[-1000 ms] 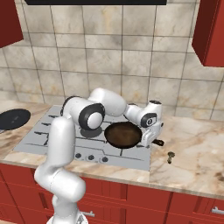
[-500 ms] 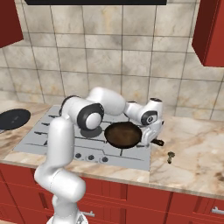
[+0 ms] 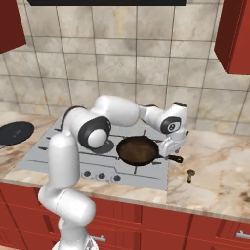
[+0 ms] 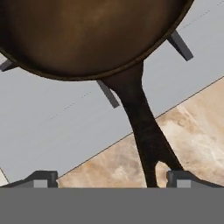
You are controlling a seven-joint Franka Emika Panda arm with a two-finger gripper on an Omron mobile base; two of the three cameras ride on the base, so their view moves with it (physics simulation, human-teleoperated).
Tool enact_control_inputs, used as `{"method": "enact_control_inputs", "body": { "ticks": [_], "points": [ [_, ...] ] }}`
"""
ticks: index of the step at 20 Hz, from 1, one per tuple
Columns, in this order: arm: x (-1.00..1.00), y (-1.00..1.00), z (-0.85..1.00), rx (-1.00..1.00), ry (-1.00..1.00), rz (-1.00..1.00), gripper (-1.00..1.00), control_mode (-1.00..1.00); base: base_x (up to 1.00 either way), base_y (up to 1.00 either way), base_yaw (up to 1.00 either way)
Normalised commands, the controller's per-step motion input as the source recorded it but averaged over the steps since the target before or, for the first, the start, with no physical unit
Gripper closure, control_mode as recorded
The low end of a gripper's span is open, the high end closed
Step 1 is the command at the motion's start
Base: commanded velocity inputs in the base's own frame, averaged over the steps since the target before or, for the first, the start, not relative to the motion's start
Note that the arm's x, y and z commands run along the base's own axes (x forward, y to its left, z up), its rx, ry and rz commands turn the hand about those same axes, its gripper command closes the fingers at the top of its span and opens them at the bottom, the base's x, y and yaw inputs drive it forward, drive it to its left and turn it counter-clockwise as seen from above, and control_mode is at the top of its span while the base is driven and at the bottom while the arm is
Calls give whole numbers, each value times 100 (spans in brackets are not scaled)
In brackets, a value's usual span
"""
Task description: Place both pans onto different burners. Then place the mushroom and the fish on different pans.
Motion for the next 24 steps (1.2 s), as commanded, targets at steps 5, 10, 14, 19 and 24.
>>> {"method": "enact_control_inputs", "body": {
  "ticks": [5,10,14,19,24],
  "points": [
    [-37,-15,12,2,0,-23,-100,-100,0,0,0],
    [-22,-18,1,3,0,-30,-100,-100,0,0,0],
    [-4,-23,0,0,0,-35,-100,-100,0,0,0],
    [-4,-26,0,0,0,-34,-100,-100,0,0,0],
    [-3,-23,0,-2,0,-32,-100,-100,0,0,0]
  ]
}}
